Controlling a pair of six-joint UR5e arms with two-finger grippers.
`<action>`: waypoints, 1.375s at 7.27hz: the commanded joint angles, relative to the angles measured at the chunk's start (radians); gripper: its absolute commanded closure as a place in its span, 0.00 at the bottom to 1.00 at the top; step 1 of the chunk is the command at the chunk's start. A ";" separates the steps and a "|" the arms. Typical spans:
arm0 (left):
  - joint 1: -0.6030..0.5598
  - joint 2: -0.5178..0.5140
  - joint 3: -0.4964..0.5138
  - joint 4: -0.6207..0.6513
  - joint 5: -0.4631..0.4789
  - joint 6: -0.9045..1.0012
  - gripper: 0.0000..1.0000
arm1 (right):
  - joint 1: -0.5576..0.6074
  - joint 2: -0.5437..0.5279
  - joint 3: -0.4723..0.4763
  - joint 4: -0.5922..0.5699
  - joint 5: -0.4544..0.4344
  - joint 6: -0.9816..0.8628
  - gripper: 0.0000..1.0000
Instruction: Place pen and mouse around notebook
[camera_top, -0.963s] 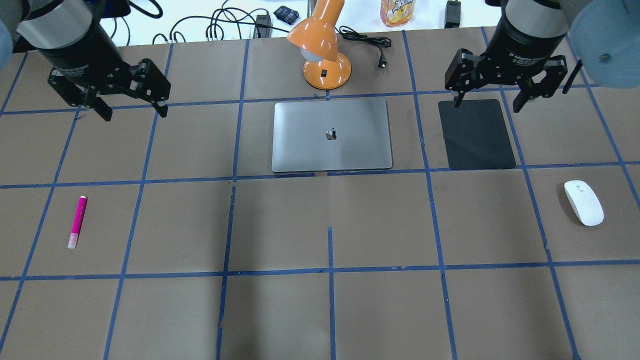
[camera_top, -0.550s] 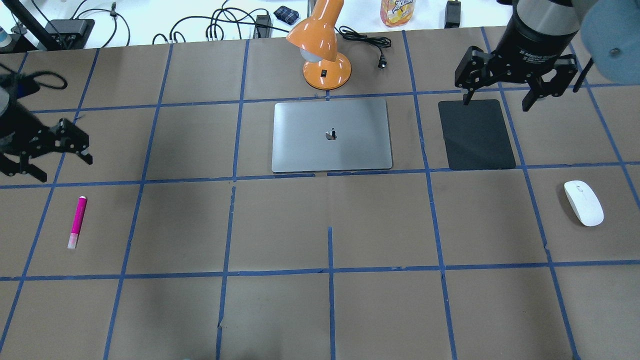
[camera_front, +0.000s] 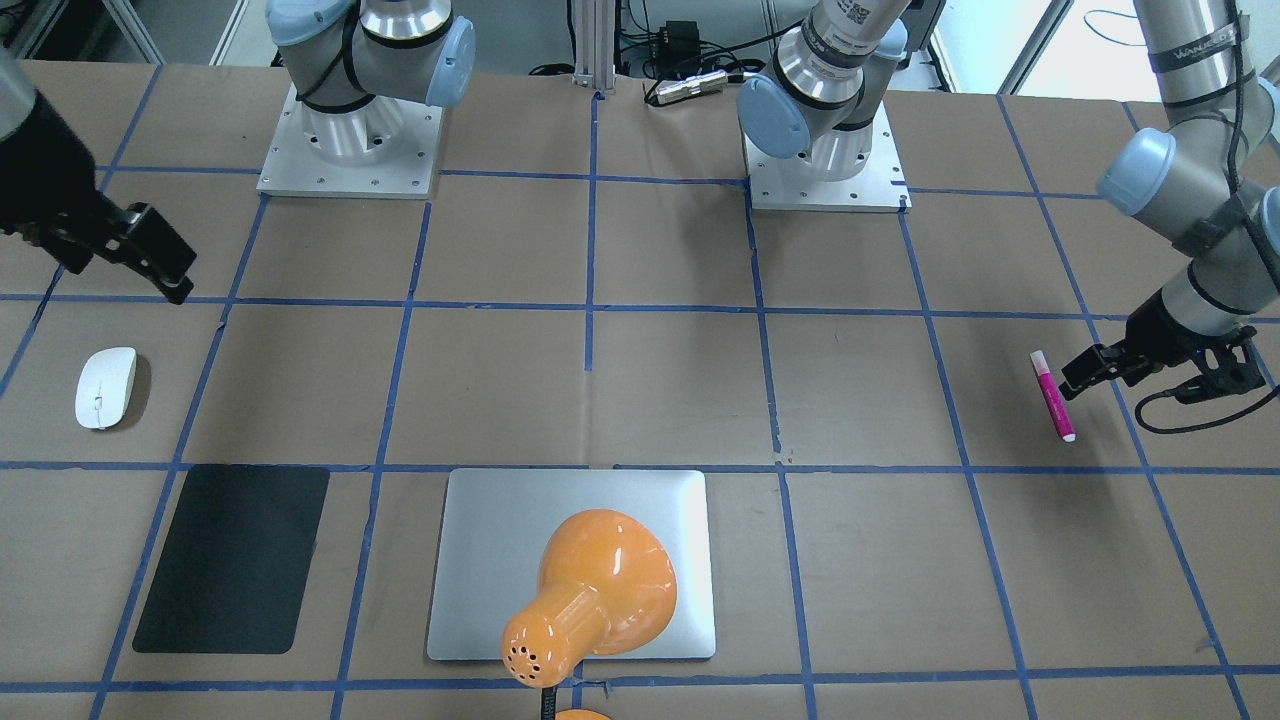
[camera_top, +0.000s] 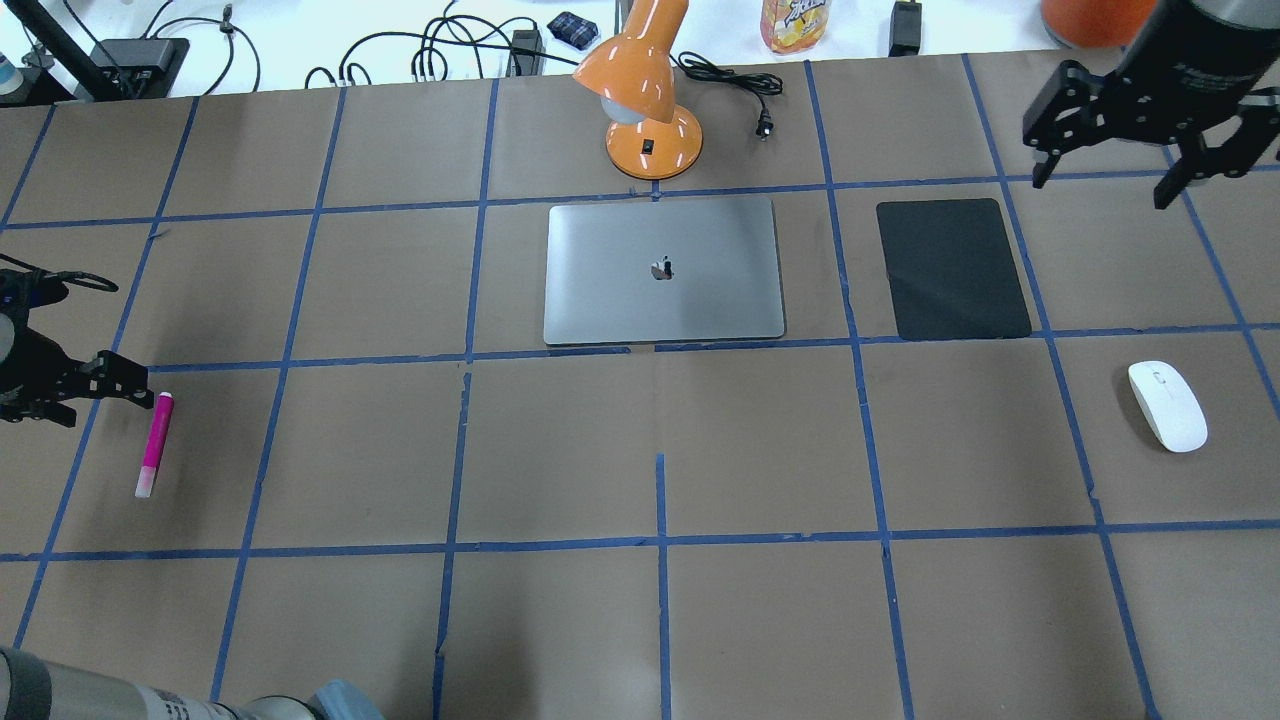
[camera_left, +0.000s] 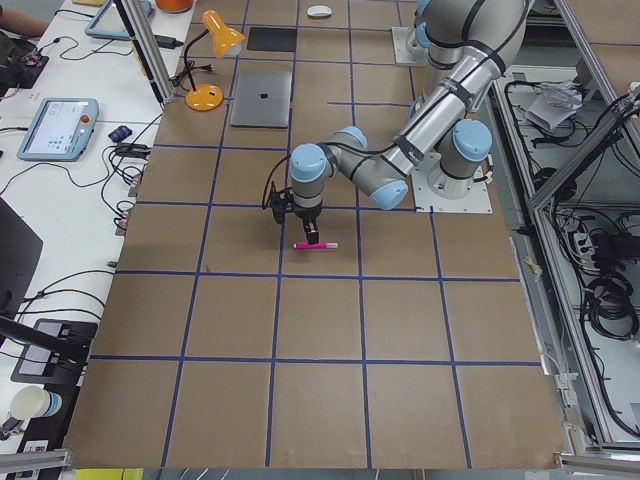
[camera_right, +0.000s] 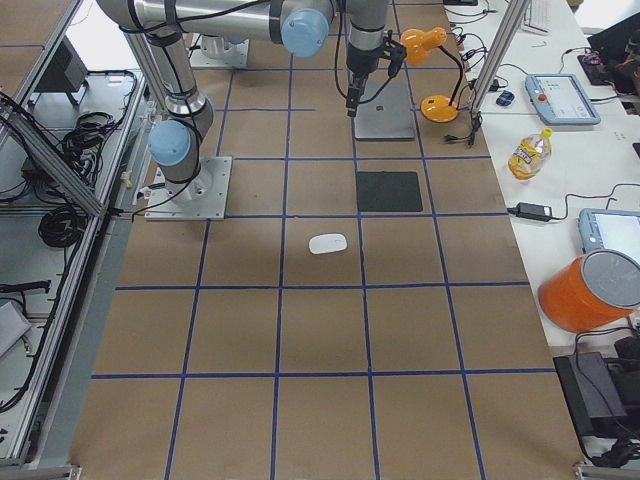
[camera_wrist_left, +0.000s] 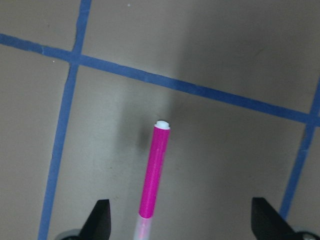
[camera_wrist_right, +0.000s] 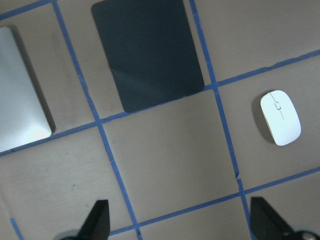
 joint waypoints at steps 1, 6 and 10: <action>0.010 -0.060 -0.012 0.049 0.000 -0.020 0.03 | -0.167 0.030 0.122 -0.144 -0.005 -0.309 0.00; -0.019 -0.089 -0.022 0.048 0.006 -0.088 0.67 | -0.444 0.145 0.596 -0.781 0.117 -0.929 0.00; -0.040 -0.055 -0.027 0.023 0.007 -0.091 1.00 | -0.456 0.249 0.581 -0.872 0.117 -0.986 0.00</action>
